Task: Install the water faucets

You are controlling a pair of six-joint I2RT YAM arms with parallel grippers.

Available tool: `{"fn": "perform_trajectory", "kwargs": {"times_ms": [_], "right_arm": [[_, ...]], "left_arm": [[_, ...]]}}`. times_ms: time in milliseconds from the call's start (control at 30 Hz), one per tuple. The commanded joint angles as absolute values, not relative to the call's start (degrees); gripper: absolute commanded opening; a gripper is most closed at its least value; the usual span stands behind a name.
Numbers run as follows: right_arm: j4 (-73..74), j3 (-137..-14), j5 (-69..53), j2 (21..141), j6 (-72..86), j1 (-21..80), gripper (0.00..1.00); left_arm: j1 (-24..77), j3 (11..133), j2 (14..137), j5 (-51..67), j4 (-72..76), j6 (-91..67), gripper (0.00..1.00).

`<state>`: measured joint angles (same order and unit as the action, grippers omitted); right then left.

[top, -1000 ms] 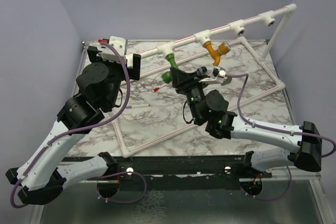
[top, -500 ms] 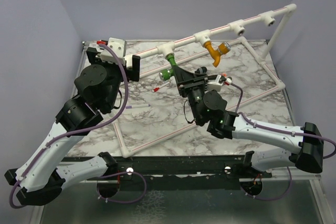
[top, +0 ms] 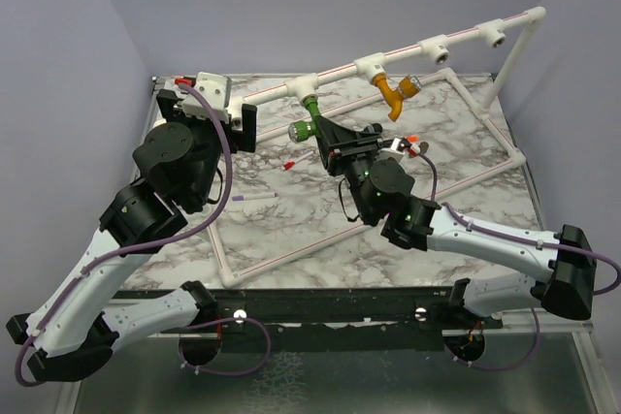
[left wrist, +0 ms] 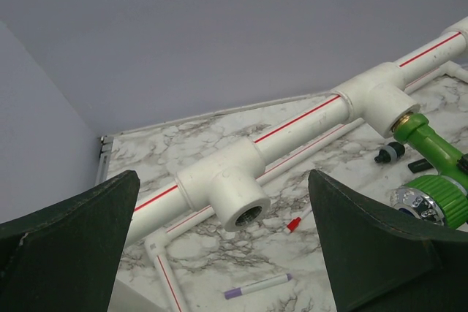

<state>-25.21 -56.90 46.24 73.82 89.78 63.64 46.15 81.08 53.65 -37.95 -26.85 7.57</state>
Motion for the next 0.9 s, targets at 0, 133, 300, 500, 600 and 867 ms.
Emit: {"fn": "perform_trajectory", "kwargs": {"times_ms": [0, 133, 300, 500, 600, 867], "right_arm": [[-17.77, -58.32, 42.89, 75.30, 90.30, 63.72, 0.12], [-17.34, -58.07, 43.53, 74.68, 89.24, 63.72, 0.29], [-16.28, -57.48, 44.15, 73.92, 89.13, 63.72, 0.46], [-15.63, -56.60, 45.07, 72.55, 88.43, 63.72, 0.58], [-16.70, -55.54, 45.25, 71.49, 87.48, 63.72, 0.61], [-21.13, -53.05, 45.26, 67.80, 80.90, 63.72, 0.66]], "left_arm": [[46.38, 80.68, 52.63, -38.09, -26.46, 7.54, 0.99], [46.44, 80.60, 52.60, -38.12, -26.40, 7.58, 0.99], [46.58, 80.42, 52.54, -38.20, -26.38, 7.62, 0.99], [46.67, 80.59, 52.58, -38.37, -26.45, 7.60, 0.99], [46.60, 80.60, 52.69, -38.48, -26.46, 7.73, 0.99], [46.63, 80.81, 53.23, -38.58, -26.46, 7.74, 0.99]]}}
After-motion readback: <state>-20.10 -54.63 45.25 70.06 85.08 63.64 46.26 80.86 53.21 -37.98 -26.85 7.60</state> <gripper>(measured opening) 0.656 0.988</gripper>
